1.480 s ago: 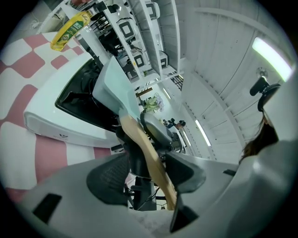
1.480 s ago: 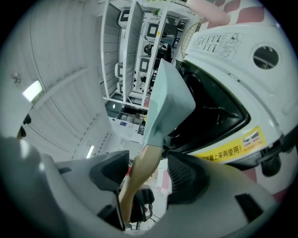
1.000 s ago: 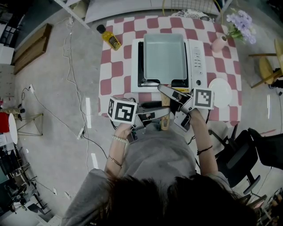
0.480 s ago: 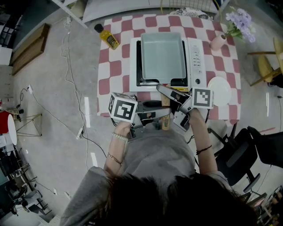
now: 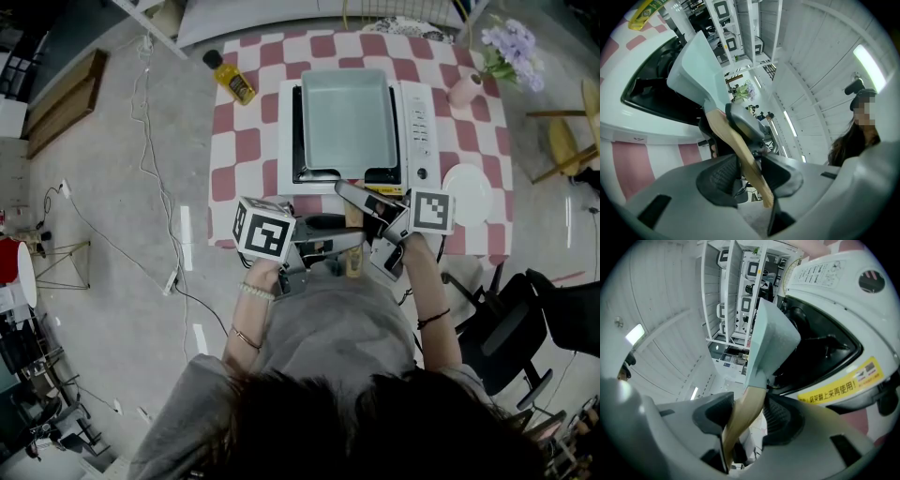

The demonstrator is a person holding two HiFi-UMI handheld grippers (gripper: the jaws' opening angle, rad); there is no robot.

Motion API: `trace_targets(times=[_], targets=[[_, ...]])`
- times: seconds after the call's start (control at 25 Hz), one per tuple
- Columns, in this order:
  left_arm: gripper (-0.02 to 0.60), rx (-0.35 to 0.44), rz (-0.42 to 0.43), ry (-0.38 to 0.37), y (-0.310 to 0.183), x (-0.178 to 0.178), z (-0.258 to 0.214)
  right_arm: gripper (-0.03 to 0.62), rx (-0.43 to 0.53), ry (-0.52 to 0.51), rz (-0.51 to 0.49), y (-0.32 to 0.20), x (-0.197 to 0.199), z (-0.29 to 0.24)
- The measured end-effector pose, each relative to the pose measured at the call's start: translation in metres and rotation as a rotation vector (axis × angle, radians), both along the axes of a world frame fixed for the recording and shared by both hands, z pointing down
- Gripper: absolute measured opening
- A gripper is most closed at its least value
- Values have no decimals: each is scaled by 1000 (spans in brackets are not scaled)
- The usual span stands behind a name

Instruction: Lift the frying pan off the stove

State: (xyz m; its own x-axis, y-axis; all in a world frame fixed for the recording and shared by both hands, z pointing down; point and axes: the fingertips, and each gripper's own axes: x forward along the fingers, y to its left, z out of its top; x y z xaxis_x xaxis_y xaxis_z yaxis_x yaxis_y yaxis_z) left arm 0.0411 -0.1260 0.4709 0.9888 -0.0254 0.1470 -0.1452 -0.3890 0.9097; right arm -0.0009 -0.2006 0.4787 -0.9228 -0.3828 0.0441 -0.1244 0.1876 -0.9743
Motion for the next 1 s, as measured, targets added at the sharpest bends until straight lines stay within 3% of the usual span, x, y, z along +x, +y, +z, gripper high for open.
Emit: trace_targets(times=[1.0], targets=[[173,64,36,-10,2,4,-5,204,85,-15,38,-3,-2,-15]])
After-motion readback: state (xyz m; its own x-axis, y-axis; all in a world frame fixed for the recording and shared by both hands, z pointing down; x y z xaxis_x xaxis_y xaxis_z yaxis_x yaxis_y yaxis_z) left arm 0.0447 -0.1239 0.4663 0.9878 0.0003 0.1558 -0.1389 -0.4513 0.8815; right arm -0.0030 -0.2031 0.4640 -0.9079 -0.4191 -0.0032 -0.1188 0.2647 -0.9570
